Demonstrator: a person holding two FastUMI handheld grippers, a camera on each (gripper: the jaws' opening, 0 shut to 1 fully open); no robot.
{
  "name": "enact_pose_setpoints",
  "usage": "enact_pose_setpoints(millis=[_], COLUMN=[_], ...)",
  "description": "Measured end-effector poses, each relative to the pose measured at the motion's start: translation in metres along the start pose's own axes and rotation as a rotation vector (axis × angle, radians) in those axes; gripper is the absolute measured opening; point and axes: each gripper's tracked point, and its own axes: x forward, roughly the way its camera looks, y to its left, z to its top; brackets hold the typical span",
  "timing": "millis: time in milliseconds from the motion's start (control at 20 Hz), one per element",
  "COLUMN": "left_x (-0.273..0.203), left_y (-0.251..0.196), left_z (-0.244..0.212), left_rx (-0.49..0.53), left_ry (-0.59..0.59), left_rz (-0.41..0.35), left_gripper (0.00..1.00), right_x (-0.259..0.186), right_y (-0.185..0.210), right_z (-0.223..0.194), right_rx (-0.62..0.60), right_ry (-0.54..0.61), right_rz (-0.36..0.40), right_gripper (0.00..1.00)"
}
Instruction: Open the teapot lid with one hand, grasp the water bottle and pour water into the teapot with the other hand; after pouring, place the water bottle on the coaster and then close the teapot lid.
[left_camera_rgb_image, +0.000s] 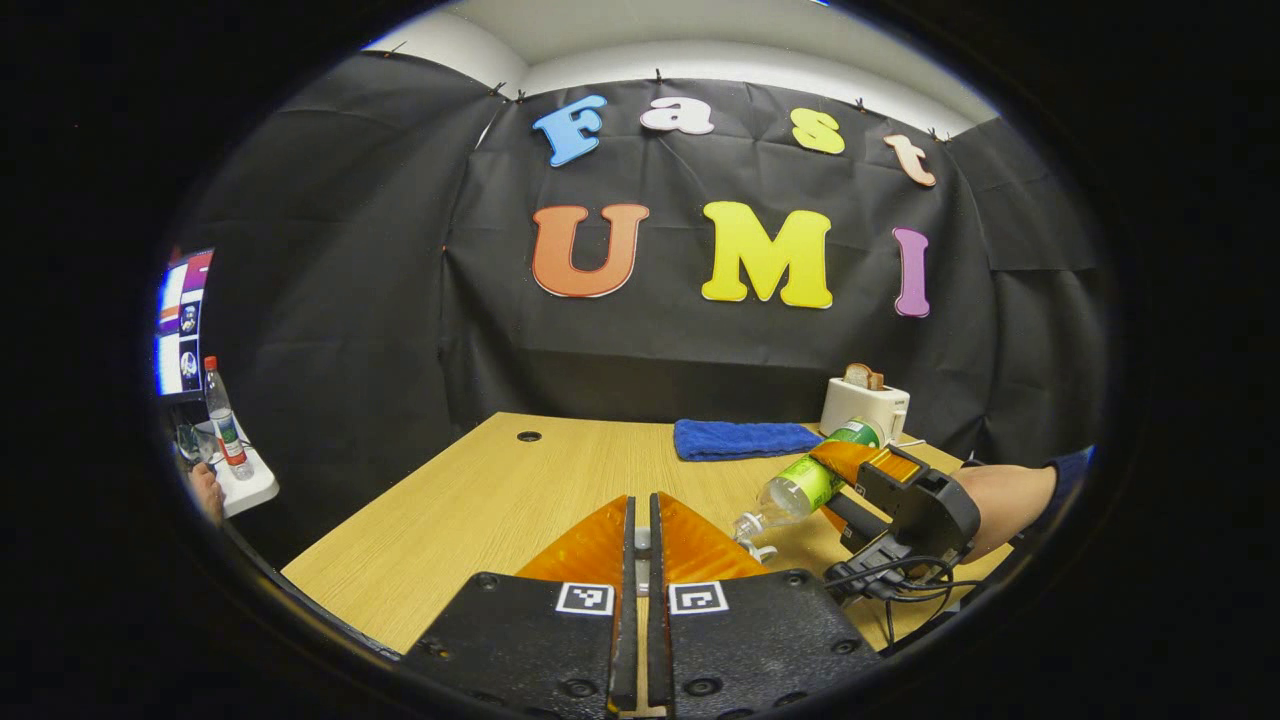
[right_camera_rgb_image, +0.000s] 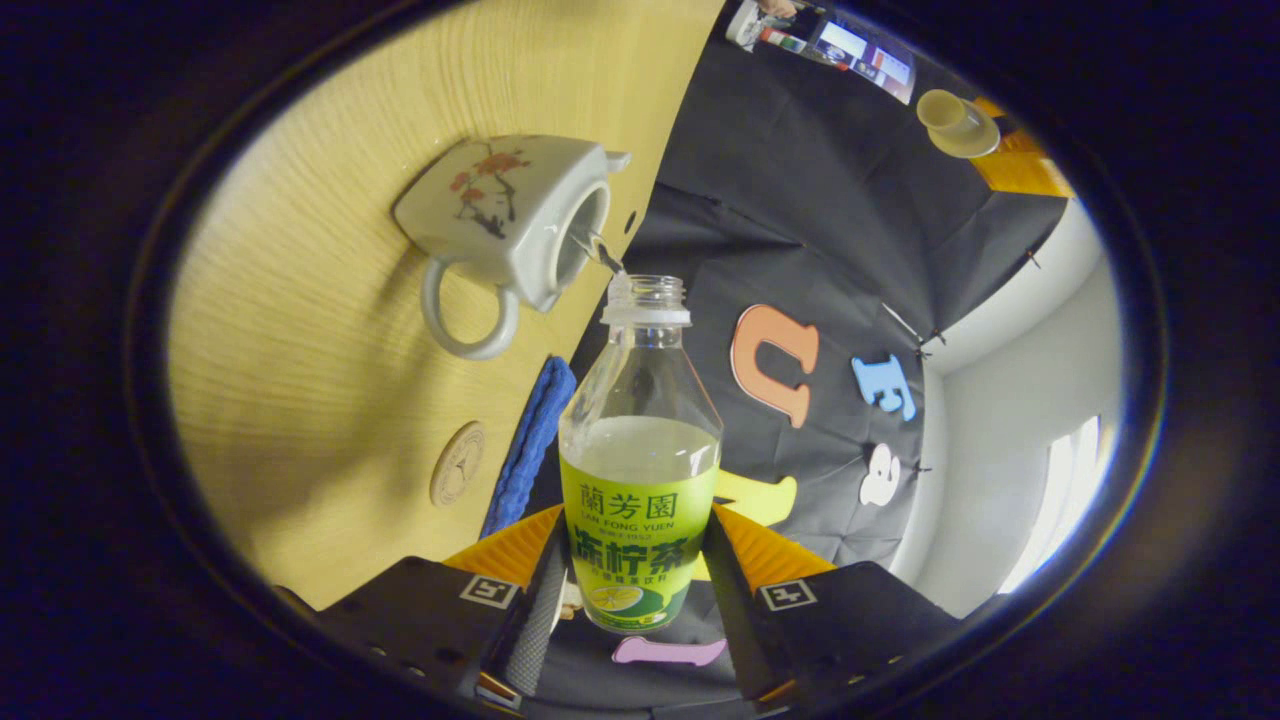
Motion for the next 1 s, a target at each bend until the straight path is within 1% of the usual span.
enact_pose_setpoints(millis=[350, 450, 600, 700, 950, 1000], left_x=[0.0, -0.001, -0.002, -0.001, -0.002, -0.002], left_y=[-0.002, -0.001, -0.002, 0.0, -0.003, -0.003], left_z=[0.001, 0.0, 0.001, 0.0, 0.0, 0.001], left_rx=[0.005, 0.003, -0.002, -0.003, 0.001, 0.002], left_ry=[0.002, 0.003, 0.005, 0.004, 0.004, 0.002], left_rz=[-0.007, -0.007, -0.011, -0.01, -0.015, -0.015], left_gripper=[0.06, 0.06, 0.06, 0.06, 0.06, 0.06], right_x=[-0.007, -0.01, -0.011, -0.012, -0.012, -0.012], right_y=[-0.015, -0.019, -0.025, -0.027, -0.034, -0.035], right_z=[0.008, 0.012, 0.015, 0.016, 0.02, 0.02], right_rx=[-0.134, -0.163, -0.221, -0.235, -0.275, -0.279], right_ry=[-0.037, -0.047, -0.054, -0.062, -0.087, -0.09], right_rz=[-0.073, -0.089, -0.132, -0.145, -0.182, -0.189], right_gripper=[0.73, 0.72, 0.72, 0.73, 0.72, 0.73])
